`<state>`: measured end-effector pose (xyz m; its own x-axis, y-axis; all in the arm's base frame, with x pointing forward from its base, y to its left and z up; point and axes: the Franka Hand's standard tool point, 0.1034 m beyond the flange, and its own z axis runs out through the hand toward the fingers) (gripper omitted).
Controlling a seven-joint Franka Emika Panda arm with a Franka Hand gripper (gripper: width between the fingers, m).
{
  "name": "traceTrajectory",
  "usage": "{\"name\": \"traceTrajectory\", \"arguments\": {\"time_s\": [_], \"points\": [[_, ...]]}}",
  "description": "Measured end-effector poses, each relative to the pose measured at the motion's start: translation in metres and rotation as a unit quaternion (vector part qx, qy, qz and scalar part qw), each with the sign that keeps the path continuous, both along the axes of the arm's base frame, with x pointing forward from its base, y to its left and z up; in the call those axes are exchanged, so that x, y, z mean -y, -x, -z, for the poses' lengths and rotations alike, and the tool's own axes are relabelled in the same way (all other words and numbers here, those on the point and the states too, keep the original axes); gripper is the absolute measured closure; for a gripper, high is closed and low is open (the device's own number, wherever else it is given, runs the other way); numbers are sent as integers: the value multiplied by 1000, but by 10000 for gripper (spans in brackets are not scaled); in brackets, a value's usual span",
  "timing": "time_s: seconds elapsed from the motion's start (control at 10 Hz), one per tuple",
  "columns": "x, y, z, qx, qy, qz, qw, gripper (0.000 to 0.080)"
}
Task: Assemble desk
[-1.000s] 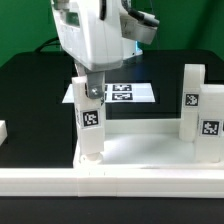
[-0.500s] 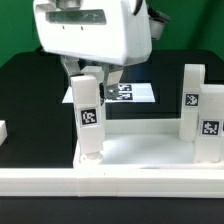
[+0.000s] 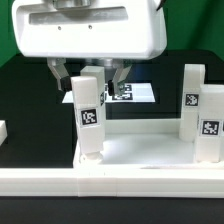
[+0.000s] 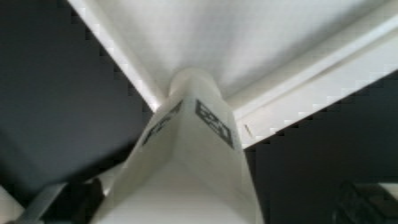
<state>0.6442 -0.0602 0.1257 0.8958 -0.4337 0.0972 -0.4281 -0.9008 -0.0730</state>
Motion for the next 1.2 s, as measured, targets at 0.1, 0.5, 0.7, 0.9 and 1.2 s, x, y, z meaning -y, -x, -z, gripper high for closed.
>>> {"name": "traceTrajectory", "arguments": {"time_s": [0.1, 0.5, 0.7, 0.9, 1.2], "points": [[0, 0, 0, 2, 12, -58, 998, 151], [4, 4, 4, 6, 29, -181, 983, 151], [5, 5, 5, 5, 28, -179, 983, 270], [4, 5, 5, 5, 28, -179, 983, 470], [4, 5, 5, 5, 27, -174, 984, 511]]}}
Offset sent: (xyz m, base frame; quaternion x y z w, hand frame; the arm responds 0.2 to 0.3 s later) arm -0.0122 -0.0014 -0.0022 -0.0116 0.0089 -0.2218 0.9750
